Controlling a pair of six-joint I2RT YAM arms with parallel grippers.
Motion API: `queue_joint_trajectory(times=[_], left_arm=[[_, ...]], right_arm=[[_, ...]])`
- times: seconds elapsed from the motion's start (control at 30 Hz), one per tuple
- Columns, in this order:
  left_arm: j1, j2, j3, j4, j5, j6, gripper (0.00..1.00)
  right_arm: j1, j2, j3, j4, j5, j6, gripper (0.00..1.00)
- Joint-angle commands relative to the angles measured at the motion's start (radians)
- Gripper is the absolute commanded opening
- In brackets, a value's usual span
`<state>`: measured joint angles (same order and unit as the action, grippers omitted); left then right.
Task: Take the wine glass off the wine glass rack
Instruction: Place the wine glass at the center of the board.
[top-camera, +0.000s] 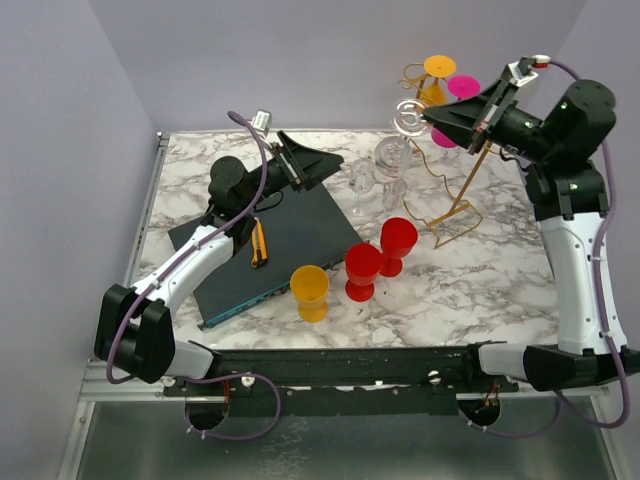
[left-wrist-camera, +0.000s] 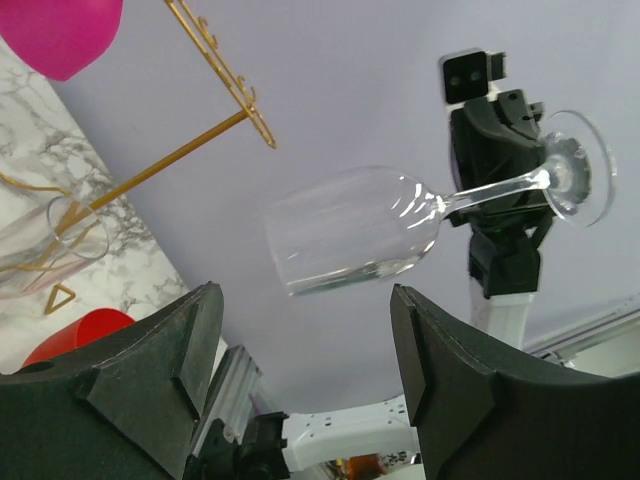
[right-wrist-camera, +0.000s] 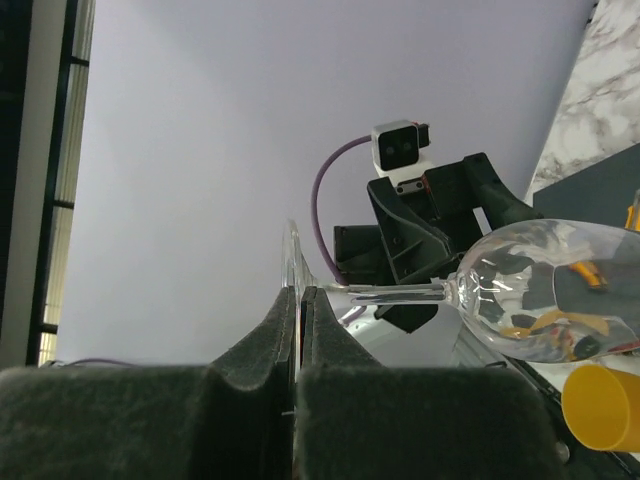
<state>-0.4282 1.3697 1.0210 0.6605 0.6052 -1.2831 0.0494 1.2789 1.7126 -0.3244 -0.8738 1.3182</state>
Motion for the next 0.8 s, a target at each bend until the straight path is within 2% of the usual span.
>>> queue_joint_trajectory(times=[0.0,0.1,0.37,0.6,0.77], left_arm=[[0.083,0.02,-0.039,0.236,0.069,-0.156,0.74],[0.139,0.023,-0.079,0.322,0.094,-0.225,0.74],[0.196,0.109,-0.087,0.582,0.13,-0.415,0.73],[0.231,0.149,-0.093,0.681,0.137,-0.492,0.71],[0.253,0.152,-0.115,0.688,0.134,-0.503,0.7]], right_arm=[[0.081,0.041,-0.015,0.227,0.119,0.078,0.0],[0.13,0.084,-0.013,0.301,0.139,0.11,0.0],[0.253,0.205,0.029,0.452,0.182,0.183,0.0],[0.286,0.252,0.051,0.512,0.184,0.223,0.0],[0.288,0.257,0.074,0.503,0.194,0.221,0.0]])
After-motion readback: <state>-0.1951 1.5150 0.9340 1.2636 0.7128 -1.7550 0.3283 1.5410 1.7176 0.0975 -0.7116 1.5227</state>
